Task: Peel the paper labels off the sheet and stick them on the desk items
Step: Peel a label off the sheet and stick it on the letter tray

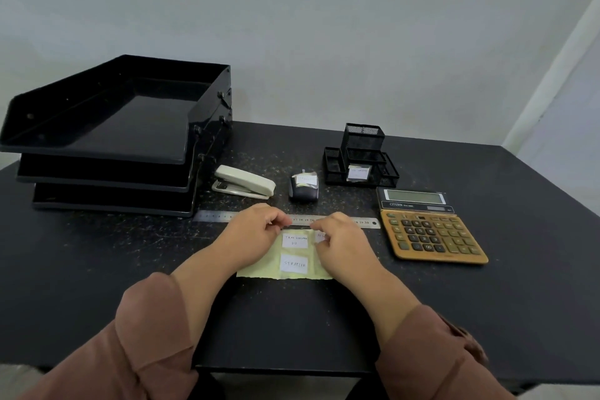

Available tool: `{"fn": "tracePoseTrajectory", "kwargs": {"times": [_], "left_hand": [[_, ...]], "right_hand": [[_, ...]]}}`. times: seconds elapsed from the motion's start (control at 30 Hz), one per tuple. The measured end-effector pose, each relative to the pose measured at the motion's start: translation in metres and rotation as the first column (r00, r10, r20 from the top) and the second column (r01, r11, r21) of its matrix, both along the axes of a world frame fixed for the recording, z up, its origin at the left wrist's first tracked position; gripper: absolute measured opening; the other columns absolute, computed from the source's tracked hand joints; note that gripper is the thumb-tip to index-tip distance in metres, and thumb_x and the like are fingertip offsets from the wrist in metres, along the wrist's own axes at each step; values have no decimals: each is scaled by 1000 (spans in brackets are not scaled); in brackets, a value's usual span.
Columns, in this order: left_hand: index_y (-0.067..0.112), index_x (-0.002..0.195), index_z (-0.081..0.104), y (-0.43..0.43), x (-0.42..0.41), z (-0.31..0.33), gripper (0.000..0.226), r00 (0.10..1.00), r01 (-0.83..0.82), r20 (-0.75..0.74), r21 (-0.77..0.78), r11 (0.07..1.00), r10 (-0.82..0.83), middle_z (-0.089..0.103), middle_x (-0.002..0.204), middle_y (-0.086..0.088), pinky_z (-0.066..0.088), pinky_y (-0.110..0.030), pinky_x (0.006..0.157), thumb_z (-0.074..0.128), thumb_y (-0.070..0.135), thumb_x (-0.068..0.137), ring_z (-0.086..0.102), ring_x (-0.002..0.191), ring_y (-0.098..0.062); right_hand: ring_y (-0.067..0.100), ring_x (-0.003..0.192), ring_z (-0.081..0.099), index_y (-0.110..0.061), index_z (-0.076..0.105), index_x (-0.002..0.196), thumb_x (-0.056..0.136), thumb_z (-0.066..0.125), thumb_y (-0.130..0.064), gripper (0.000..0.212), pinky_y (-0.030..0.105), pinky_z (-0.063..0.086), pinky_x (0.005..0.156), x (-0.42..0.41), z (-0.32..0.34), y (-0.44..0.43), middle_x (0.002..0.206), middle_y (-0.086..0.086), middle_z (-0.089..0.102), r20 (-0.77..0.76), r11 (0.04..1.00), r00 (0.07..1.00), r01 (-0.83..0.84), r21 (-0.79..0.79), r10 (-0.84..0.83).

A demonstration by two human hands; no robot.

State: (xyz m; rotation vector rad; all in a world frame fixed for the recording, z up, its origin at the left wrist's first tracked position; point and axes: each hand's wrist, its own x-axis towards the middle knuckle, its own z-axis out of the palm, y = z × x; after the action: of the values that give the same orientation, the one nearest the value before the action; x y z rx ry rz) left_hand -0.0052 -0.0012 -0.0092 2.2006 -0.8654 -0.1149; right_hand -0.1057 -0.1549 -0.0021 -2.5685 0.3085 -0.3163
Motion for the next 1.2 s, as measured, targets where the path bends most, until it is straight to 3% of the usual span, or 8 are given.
{"fn": "tracePoseTrajectory", "kwargs": {"times": [0.13, 0.27, 0.47, 0.67, 0.8, 0.93, 1.2], "left_hand": [[29, 97, 67, 2, -1, -3, 23, 1000, 14, 25, -13, 1000, -14, 54, 89, 21, 34, -6, 68, 56, 12, 88, 51, 83, 8], [27, 104, 65, 1, -3, -1, 21, 998, 54, 23, 5, 999, -55, 55, 96, 14, 35, -10, 73, 62, 19, 85, 51, 85, -1], [31, 122, 54, 2, -6, 0, 42, 990, 129, 40, 122, 984, -135, 46, 112, 14, 29, -23, 93, 63, 33, 82, 38, 109, -7], [35, 128, 48, 3, -8, 1, 56, 987, 156, 18, 179, 971, -162, 44, 115, 17, 29, -27, 98, 64, 49, 76, 33, 111, -7], [36, 129, 48, 3, -9, 0, 59, 984, 159, 39, 215, 963, -172, 40, 113, 20, 27, -27, 99, 63, 52, 75, 30, 108, -5], [36, 129, 49, 2, -9, 0, 58, 983, 159, 52, 226, 961, -175, 40, 114, 19, 26, -25, 98, 63, 53, 75, 29, 107, -4], [35, 128, 49, 2, -10, -1, 50, 981, 154, 79, 226, 962, -176, 40, 113, 19, 25, -25, 97, 57, 50, 81, 30, 106, -5]], "right_hand": [[19, 106, 50, -15, 59, 119, 82, 48, -5, 41, 22, 37, 87, 2, -3, -2, 116, 3, 51, -29, 1000, 1000, 8, 18, -7], [20, 112, 48, -14, 57, 122, 83, 48, -6, 42, 27, 38, 95, 2, -2, -3, 119, 4, 50, -45, 1000, 999, 0, 9, 0], [19, 118, 42, -16, 55, 125, 85, 46, -10, 41, 39, 35, 103, 2, -1, 2, 122, 2, 47, -73, 1000, 997, -4, -7, 3], [19, 117, 36, -23, 57, 122, 86, 47, -20, 38, 35, 31, 97, 5, -5, 3, 125, -3, 44, -106, 997, 994, -9, -80, 0], [15, 115, 37, -29, 61, 113, 85, 47, -16, 34, 30, 26, 88, 5, -7, 3, 120, -7, 45, -79, 999, 997, -17, -41, 14], [16, 118, 37, -25, 56, 122, 84, 46, -16, 40, 34, 28, 96, 5, -6, 2, 123, -5, 45, -88, 1000, 996, -7, -27, 5], [16, 115, 37, -27, 60, 118, 86, 46, -16, 37, 34, 31, 96, 4, -6, 2, 120, -7, 48, -99, 999, 995, -20, -25, 18]]}}
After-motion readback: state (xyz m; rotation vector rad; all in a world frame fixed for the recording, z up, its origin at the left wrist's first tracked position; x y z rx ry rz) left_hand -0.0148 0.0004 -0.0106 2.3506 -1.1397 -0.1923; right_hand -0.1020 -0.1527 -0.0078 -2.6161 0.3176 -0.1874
